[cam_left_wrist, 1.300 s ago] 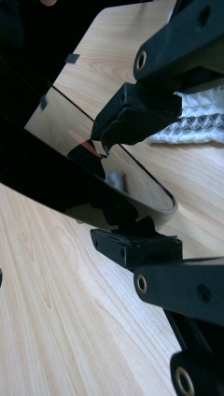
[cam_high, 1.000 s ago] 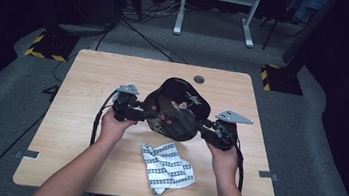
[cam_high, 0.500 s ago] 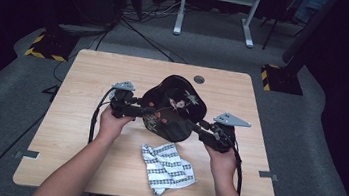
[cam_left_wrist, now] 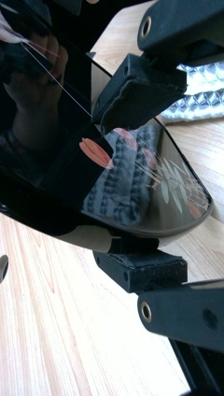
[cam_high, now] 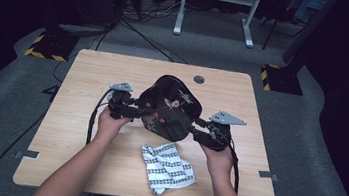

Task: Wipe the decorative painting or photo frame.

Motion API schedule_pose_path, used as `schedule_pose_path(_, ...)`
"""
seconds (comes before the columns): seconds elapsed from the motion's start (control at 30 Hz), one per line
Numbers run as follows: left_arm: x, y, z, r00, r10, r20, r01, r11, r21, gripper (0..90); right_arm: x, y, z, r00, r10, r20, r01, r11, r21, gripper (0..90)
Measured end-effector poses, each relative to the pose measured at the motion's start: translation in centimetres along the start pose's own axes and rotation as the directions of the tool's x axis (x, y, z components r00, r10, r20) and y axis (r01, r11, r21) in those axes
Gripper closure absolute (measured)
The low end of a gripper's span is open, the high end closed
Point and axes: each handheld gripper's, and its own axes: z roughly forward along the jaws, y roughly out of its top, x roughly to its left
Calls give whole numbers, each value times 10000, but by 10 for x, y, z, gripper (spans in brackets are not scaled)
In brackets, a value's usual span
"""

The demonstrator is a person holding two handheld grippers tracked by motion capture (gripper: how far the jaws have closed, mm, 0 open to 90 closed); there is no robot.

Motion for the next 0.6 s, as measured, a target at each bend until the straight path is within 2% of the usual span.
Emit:
schedule_pose_path(0.1, 1, -5, -7, 9999, -13, 117, 17, 9995, -305, 307, 1, 1, 3, 10000, 24, -22, -24, 10000, 3, 462)
schedule_pose_path(0.23, 0, -7, -19, 10000, -40, 38, 42, 9984, -556, 290, 2, 4, 7, 10000, 10, -75, -10, 10000, 26, 438)
schedule_pose_path(0.33, -4, -12, -33, 9990, 87, -440, -116, 9979, -641, 271, 4, 5, 8, 10000, -63, -53, 63, 10000, -19, 407)
schedule_pose_path(0.4, -4, -14, -36, 9989, 27, -468, -57, 9980, -633, 269, 4, 6, 8, 9998, -97, -175, 96, 9999, -56, 399)
schedule_pose_path(0.43, -5, -18, -44, 9986, -93, -513, 58, 9977, -682, 269, 3, 6, 7, 9997, -61, -248, 60, 10000, -58, 391)
schedule_pose_path(0.53, -13, -23, -60, 9984, -174, -544, 129, 9965, -822, 269, 0, 6, 3, 9990, 51, -455, -51, 10000, -12, 362)
schedule_pose_path(0.6, -26, -26, -70, 9979, 33, -654, -86, 9967, -810, 269, -1, 5, -1, 9983, -67, -586, 61, 9999, -100, 338)
